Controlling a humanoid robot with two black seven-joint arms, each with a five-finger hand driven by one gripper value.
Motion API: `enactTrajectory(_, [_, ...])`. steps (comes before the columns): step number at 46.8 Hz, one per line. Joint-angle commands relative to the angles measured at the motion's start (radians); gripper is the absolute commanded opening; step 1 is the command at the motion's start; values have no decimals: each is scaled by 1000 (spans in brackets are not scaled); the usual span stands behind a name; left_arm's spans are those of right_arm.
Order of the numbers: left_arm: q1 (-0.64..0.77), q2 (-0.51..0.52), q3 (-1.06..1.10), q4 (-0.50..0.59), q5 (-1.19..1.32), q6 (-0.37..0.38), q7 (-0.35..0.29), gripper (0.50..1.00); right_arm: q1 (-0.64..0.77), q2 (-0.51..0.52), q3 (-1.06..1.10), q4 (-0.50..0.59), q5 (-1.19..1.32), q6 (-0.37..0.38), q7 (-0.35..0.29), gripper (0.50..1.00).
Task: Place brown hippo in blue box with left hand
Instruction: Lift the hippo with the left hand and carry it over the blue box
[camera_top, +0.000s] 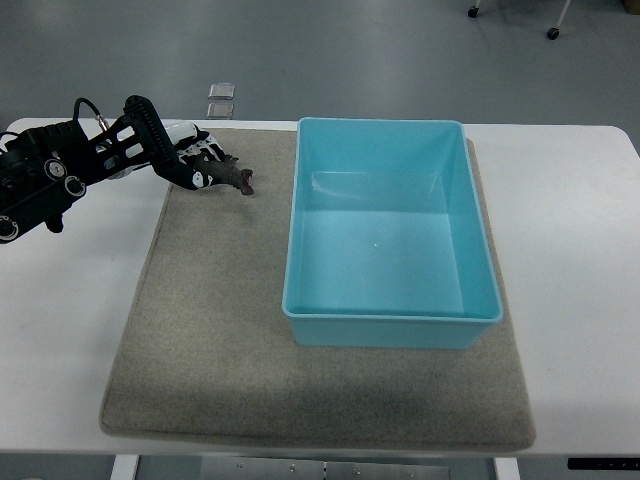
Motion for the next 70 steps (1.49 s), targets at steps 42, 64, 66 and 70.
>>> enactTrajectory(42, [-240, -11, -22, -197, -6, -12, 0, 500, 0, 0, 0, 0, 0, 0, 0, 936])
enactTrajectory(64, [-220, -166, 99, -290, 11, -38, -2, 500, 0, 0, 0, 0, 0, 0, 0, 936])
enactTrajectory(66, [-215, -180, 119, -288, 12, -38, -2, 500, 0, 0, 0, 0, 0, 0, 0, 936])
enactTrajectory(70, [-211, -192, 155, -288, 14, -33, -2, 500, 0, 0, 0, 0, 0, 0, 0, 936])
